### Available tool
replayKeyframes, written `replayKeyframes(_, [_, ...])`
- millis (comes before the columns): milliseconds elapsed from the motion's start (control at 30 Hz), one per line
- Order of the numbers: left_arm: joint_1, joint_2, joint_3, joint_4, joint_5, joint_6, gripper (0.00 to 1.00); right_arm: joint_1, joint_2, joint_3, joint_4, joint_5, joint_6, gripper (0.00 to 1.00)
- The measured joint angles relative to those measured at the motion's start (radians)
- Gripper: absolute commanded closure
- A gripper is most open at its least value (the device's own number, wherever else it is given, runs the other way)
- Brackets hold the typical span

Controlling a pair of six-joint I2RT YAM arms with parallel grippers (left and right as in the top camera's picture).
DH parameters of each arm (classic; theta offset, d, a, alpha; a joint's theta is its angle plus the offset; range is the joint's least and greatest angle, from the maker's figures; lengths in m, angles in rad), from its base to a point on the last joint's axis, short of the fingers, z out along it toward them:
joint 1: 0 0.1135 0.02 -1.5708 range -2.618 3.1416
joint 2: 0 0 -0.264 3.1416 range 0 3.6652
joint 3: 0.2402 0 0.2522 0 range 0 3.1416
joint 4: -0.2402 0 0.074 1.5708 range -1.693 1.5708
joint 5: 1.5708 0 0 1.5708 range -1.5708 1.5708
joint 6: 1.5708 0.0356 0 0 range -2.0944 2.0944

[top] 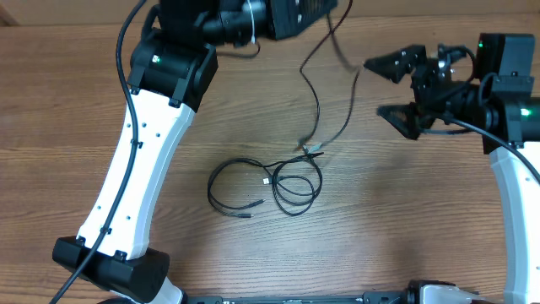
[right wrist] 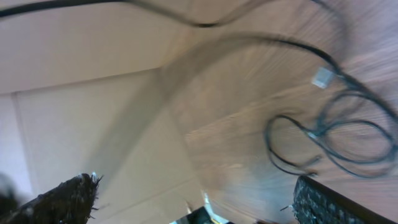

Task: Untangle cables

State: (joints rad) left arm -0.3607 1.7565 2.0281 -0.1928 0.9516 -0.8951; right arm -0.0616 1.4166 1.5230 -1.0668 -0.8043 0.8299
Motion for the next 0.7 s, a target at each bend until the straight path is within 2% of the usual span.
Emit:
replayKeyframes(167, [0.0, 0.0, 0.006, 0.25, 0.016, -0.238, 0.96, -0.01, 0.0, 0.0, -0.079, 0.071, -0.049, 0.0])
replayKeyframes(300, [0.004, 0.0, 0.007, 0.267, -0.02, -0.33, 0.96, -0.01, 0.0, 0.0, -0.124, 0.113, -0.093, 0.0])
replayKeyframes(533, [0.067, 0.001, 0.009, 0.027, -0.18, -0.256, 0.96, -0.01, 0.0, 0.0, -0.195, 0.141, -0.191, 0.0])
replayKeyframes(700, [0.138, 0.002, 0.009, -0.058, -0.284, -0.165, 0.96, -0.01, 0.0, 0.0, -0.227, 0.15, -0.267, 0.0])
